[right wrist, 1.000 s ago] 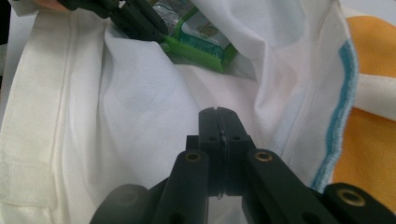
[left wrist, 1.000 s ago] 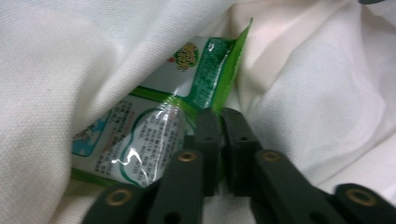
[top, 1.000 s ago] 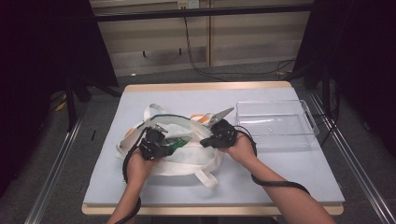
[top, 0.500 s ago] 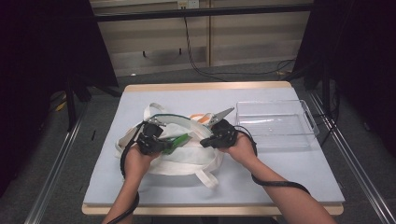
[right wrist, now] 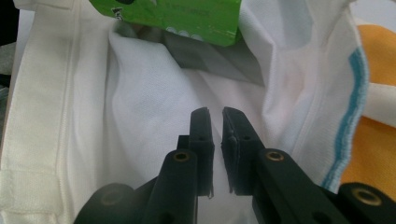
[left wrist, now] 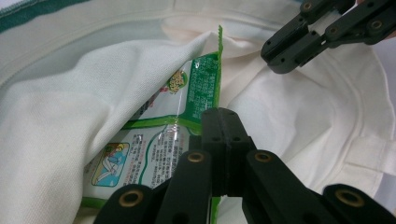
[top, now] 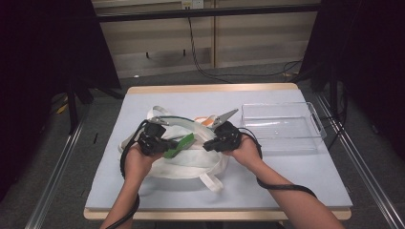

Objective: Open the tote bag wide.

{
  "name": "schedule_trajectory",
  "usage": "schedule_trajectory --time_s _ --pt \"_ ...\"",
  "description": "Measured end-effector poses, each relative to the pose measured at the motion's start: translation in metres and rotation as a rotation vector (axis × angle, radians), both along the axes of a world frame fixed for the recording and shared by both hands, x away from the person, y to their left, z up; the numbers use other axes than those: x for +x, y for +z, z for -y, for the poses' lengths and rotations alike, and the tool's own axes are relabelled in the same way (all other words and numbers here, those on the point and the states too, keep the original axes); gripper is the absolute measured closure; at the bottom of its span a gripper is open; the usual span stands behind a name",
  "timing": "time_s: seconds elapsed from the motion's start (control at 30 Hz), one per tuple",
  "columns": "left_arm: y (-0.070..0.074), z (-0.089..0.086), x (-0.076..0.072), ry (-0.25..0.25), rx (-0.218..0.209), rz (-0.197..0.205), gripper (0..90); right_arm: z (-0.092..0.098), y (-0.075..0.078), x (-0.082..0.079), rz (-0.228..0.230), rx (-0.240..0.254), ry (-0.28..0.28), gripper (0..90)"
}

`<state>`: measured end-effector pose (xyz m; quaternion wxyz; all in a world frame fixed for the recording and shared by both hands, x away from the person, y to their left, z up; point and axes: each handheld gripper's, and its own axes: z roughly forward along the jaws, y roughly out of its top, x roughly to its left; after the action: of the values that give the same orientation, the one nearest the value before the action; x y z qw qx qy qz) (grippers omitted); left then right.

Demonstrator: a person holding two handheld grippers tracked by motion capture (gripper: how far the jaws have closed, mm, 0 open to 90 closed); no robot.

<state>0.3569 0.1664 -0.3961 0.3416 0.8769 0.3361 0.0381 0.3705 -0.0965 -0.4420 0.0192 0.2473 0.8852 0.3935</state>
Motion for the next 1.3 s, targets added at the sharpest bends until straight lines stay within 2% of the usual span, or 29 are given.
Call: schedule_trajectory --time_s 0.2,0.27,0.37,0.6,0.63,0.7,0.87,0.93,1.0,1.2,1.27,1.3 --pt "0.008 0.002 -0.002 -0.015 0.007 0.007 90.0 -0.004 0.003 -0.001 0.003 0.000 0.006 71.5" --pt "0.011 0.002 -0.002 -0.015 0.004 0.014 90.0 -0.005 0.004 0.000 0.012 -0.004 0.002 63.6" --pt "0.015 0.004 -0.003 -0.033 0.003 0.014 90.0 -0.006 0.005 0.000 0.016 0.001 0.012 61.9" --pt "0.027 0.008 -0.005 -0.046 -0.015 0.030 90.0 -0.007 0.005 0.001 0.030 0.000 0.013 51.0" --pt "0.031 0.009 -0.006 -0.061 -0.006 0.032 90.0 -0.007 0.006 0.002 0.030 0.003 0.010 50.9" --pt "0.036 0.010 -0.006 -0.070 -0.017 0.038 90.0 -0.008 0.006 0.001 0.029 -0.001 0.009 50.7" --pt "0.049 0.012 -0.007 -0.068 -0.013 0.065 90.0 -0.008 0.007 0.001 0.039 0.000 0.010 47.2" --pt "0.054 0.012 -0.006 -0.090 -0.005 0.071 90.0 -0.007 0.007 0.001 0.036 0.001 0.005 45.3" --pt "0.058 0.012 -0.007 -0.082 -0.033 0.077 90.0 -0.007 0.007 0.001 0.037 0.005 0.002 44.5" --pt "0.070 0.017 -0.007 -0.115 -0.044 0.093 90.0 -0.007 0.008 0.002 0.036 0.014 -0.001 39.0" --pt "0.072 0.020 -0.007 -0.125 -0.039 0.098 90.0 -0.006 0.009 0.002 0.042 0.011 -0.009 36.5" --pt "0.073 0.022 -0.007 -0.140 -0.015 0.094 90.0 -0.006 0.009 0.002 0.038 0.017 -0.005 36.3"
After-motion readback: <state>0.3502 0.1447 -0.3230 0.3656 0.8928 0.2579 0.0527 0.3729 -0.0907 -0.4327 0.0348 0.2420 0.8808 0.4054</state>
